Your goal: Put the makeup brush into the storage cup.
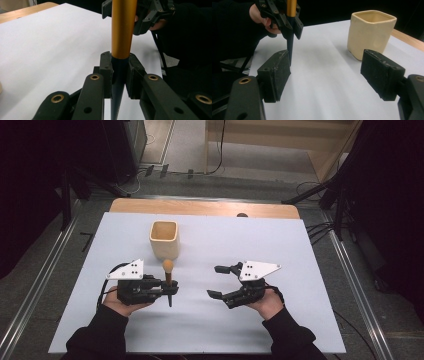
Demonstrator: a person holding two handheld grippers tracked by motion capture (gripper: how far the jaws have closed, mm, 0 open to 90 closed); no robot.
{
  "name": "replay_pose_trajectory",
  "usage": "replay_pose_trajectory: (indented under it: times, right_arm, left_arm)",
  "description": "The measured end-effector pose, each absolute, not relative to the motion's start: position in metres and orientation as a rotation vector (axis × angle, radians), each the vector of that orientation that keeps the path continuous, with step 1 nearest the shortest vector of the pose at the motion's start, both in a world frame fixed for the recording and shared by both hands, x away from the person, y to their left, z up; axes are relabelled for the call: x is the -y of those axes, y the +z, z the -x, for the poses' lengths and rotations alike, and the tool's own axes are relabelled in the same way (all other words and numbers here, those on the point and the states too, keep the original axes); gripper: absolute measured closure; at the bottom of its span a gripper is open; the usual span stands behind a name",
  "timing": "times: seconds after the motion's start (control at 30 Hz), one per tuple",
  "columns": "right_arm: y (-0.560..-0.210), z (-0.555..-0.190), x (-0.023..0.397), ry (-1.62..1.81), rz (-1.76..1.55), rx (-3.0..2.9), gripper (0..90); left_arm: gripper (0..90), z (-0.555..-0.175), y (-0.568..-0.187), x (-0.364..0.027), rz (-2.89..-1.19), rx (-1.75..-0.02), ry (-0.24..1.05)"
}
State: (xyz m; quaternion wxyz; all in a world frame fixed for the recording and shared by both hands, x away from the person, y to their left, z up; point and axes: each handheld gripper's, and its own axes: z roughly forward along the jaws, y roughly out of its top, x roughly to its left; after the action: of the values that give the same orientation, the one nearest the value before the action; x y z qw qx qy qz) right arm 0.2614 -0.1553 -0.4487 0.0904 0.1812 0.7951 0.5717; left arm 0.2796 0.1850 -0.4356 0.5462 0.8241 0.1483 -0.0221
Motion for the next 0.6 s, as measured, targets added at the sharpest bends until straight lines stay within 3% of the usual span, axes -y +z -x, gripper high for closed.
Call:
replay_pose_trajectory:
  times: [0.6]
  right_arm:
    - [-0.451, -0.251, 0.194, 1.693, -0.590, -2.307, 24.5]
  left_arm:
    - [78.9, -0.280, -0.429, -0.194, -1.938, -0.372, -0.028]
